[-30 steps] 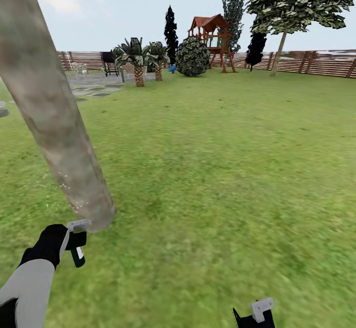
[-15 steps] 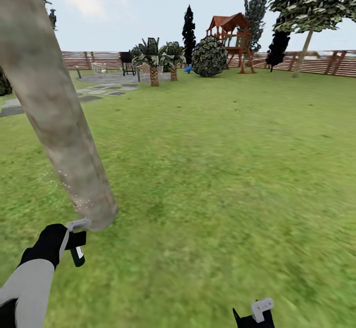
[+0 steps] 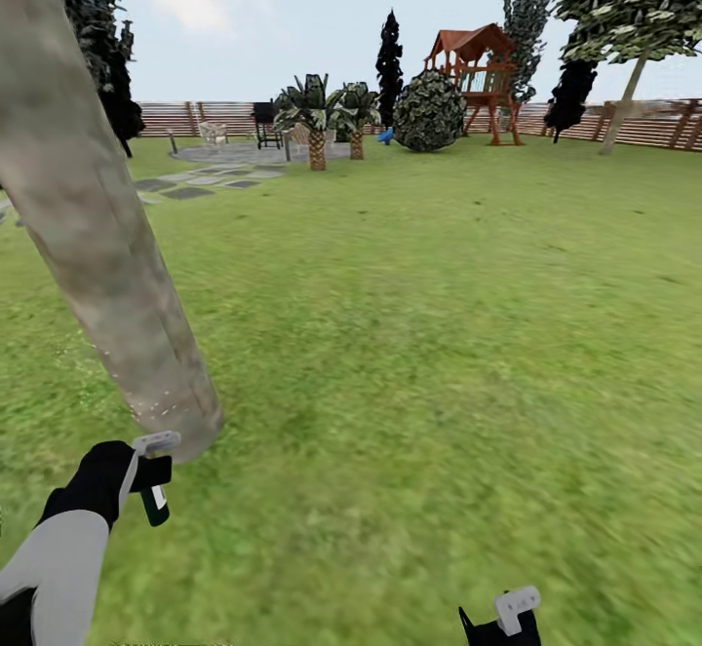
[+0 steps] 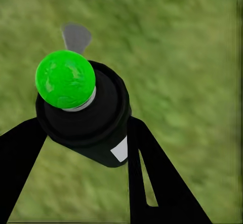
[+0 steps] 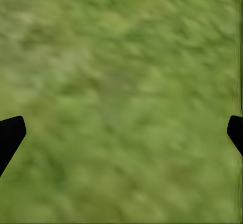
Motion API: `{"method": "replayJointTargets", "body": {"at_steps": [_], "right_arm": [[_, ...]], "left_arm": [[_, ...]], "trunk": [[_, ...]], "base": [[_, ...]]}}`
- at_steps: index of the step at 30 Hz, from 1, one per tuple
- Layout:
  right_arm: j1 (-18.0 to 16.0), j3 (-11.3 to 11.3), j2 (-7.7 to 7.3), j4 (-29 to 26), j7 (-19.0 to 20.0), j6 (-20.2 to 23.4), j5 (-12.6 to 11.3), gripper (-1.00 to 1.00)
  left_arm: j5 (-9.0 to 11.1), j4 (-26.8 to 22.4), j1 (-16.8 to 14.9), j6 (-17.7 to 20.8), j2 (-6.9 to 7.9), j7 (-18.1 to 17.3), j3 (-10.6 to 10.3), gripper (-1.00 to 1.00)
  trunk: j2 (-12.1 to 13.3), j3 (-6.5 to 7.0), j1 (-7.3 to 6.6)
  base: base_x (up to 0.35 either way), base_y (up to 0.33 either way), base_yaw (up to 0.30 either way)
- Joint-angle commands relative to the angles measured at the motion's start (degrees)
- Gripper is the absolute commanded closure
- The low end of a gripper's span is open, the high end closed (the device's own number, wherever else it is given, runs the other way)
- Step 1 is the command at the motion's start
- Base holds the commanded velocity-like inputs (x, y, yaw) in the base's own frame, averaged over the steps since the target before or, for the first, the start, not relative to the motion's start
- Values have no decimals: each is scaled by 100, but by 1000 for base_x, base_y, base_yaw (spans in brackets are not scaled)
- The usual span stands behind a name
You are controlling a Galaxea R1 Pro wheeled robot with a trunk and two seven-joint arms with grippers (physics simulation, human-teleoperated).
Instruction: In the garden, pick up the pesticide atomizer on the floor and spray pesticide onto both trees until each tree trunk is fully covered.
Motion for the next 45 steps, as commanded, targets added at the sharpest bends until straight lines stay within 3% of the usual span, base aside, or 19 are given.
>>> {"method": "replayJointTargets", "body": {"at_steps": [1,11,27,31,36,39,42,44,45], "right_arm": [[-2,-50,-1,2,46,-15,10,-100],[-2,-50,-1,5,48,-15,10,-100],[-2,-50,7,2,46,-15,15,-100],[-2,-50,8,2,48,-15,18,-100],[-4,-50,8,2,54,-14,14,-100],[-3,-50,1,2,55,-15,17,-100],[-2,-50,-1,2,52,-12,18,-100],[-2,-50,-1,2,48,-7,18,-100],[-2,-50,-3,2,49,-7,18,-100]], "left_arm": [[-64,-11,-6,19,-11,-51,31,100],[-73,-21,-6,19,-31,-51,30,100],[-70,-23,-6,15,-22,-55,42,100],[-68,-250,-30,60,-15,-69,19,100],[-63,-520,-388,221,-82,-156,-12,100],[-64,-531,-600,727,-120,-230,-116,100],[-81,-531,-683,918,12,-392,-288,100],[-80,-528,-697,1083,381,-442,-320,100],[-78,-529,-698,1119,468,-446,-324,100]], "trunk": [[-2,-5,-1],[-2,-5,-1],[-2,-5,-1],[-2,-5,-1],[-2,-5,-1],[-2,-5,-1],[-2,-5,-1],[-2,-5,-1],[-2,-5,-1]], "base": [[13,-269,207],[18,-271,257],[153,-232,95],[19,-16,274],[1,-1,187],[0,0,22],[0,0,3],[0,0,0],[0,0,0]]}}
